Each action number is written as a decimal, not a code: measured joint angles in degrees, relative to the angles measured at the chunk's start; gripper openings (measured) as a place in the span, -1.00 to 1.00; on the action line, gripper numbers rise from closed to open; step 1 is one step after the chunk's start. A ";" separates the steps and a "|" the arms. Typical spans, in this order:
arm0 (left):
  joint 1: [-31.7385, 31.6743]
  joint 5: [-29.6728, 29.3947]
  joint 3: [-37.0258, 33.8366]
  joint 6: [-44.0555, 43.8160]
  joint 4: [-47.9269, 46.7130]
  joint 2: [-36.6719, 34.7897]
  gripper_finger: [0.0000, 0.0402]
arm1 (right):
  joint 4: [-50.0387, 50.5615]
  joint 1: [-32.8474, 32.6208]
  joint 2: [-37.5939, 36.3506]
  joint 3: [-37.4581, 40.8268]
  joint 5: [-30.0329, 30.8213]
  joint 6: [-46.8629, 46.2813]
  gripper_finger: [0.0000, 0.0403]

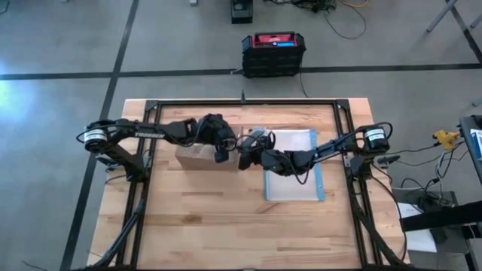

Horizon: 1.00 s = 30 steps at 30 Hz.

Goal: Unpack boxes
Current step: Open the cardboard box using the silver cutter

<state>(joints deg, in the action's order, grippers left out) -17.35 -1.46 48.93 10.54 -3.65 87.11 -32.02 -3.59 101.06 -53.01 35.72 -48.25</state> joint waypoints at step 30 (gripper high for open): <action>32.82 -20.80 -5.31 -29.57 -18.35 -21.31 -0.60 | 3.03 20.74 0.52 -2.95 -27.96 44.72 -0.79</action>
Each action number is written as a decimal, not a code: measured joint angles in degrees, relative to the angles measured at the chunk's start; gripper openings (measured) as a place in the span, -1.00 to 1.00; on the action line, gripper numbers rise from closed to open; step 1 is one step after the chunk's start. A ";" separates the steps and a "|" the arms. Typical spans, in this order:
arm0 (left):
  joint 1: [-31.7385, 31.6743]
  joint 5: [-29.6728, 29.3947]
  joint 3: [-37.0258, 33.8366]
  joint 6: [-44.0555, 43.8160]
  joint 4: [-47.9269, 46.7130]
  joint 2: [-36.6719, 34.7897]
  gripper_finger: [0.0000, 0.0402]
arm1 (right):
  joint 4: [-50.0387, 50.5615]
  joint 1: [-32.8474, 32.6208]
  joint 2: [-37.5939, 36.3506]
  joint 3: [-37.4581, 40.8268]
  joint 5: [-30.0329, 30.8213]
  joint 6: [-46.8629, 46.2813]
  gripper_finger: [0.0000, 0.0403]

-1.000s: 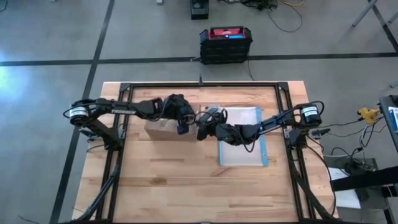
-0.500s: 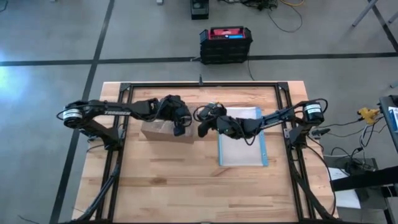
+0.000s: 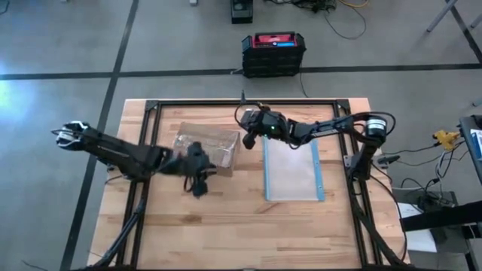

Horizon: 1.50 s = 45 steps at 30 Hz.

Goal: Unpack boxes
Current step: Open the cardboard box using the silver cutter

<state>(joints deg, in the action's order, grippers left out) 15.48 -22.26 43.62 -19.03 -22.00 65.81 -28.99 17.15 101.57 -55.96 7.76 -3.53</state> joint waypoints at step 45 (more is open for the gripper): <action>23.48 -25.99 4.54 -18.86 2.07 15.78 -0.60 | 1.36 -18.26 -4.14 -2.78 -35.04 16.61 -0.79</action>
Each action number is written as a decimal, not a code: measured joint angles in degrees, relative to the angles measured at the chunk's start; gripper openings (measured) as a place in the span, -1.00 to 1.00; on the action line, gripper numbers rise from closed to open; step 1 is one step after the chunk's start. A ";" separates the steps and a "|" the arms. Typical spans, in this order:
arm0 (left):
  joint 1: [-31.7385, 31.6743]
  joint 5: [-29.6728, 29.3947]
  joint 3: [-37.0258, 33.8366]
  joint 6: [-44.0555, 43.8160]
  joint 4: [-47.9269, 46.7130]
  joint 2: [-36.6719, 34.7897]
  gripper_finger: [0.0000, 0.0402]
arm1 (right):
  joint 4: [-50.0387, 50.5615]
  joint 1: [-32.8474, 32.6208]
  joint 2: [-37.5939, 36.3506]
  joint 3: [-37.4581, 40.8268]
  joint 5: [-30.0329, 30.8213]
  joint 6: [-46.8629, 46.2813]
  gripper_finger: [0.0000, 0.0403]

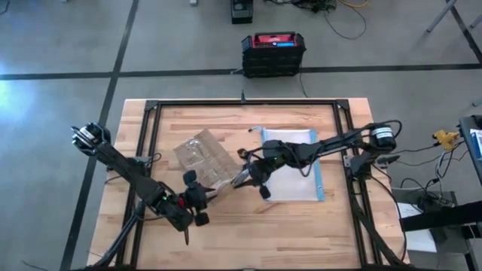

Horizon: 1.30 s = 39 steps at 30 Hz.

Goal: Unpack boxes
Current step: Open the cardboard box using the silver cutter

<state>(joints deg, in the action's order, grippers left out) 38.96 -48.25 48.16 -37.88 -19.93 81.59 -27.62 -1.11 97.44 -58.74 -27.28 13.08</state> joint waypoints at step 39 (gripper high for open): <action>0.00 5.24 0.00 -9.18 -4.48 1.11 -0.60 | 4.95 3.28 19.81 -19.71 -13.71 8.31 -0.79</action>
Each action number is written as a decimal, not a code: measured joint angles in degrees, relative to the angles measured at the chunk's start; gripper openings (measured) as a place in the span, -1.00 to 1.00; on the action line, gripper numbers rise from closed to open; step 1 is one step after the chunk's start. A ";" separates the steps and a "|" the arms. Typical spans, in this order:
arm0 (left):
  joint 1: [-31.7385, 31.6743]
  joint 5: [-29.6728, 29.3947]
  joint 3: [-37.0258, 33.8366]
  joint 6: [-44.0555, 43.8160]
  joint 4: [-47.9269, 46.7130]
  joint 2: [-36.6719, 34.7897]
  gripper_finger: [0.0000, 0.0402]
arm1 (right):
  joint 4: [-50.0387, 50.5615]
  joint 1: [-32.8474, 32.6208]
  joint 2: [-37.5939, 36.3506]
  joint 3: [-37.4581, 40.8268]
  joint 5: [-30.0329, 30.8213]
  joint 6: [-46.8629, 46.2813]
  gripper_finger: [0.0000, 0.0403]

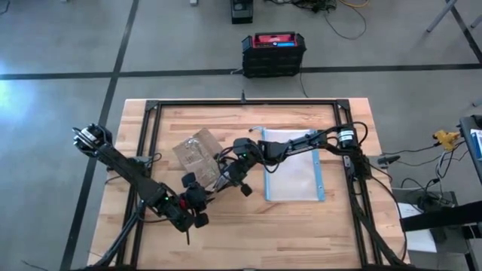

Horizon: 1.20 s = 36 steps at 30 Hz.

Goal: Unpack boxes
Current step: Open the cardboard box using the silver cutter

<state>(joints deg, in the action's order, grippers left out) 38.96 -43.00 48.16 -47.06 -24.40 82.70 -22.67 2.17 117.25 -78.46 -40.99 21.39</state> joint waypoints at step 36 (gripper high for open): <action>0.28 1.72 -0.90 -0.64 0.61 4.34 -0.60 | 17.32 5.75 -4.57 0.17 -3.10 6.34 -0.79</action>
<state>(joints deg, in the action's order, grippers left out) 39.24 -41.28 47.27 -47.70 -23.79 87.03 -5.35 7.92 112.68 -78.28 -44.10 27.73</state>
